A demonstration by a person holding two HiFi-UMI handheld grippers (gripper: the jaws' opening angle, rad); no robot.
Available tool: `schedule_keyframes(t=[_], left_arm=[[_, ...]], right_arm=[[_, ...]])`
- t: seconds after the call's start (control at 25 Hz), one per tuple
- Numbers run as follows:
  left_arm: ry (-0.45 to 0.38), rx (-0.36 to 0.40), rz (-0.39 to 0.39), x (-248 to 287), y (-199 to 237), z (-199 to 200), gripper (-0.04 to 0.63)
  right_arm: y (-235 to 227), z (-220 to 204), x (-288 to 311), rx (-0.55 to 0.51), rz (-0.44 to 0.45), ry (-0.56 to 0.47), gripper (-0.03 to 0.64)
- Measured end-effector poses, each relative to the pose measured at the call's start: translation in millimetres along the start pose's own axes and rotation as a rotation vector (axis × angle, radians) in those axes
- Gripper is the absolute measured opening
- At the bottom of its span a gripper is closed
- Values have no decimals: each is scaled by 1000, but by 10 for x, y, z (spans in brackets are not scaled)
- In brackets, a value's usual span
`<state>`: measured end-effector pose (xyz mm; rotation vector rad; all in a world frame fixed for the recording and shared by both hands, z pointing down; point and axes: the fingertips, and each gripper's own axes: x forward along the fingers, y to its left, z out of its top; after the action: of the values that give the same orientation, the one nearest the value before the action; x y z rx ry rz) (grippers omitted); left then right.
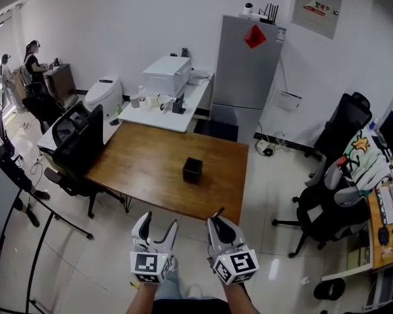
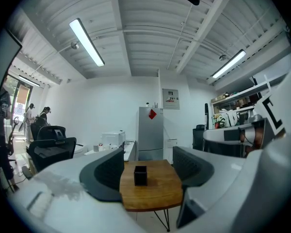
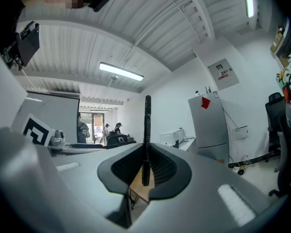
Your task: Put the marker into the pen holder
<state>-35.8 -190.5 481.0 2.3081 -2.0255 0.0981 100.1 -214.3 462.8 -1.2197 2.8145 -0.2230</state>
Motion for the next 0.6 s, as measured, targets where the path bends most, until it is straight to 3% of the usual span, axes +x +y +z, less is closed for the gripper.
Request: schedule_keyframes(t=[0.16,0.28,0.44,0.6], left_arm=[[-17,36,-19,240,117,122,316],[-28,20,-30,482,280,114,316],[-3,46,-49,745,623,155,316],[-34,6,-44,1047,1019,300,316]], right_arm=[[-6,60,307,-22,3,-6,43],[-11,44,613,-19,7,3,41],[-29,66,1045,-37,6,8,41],[-77,119,1474,-56,-15,3,41]])
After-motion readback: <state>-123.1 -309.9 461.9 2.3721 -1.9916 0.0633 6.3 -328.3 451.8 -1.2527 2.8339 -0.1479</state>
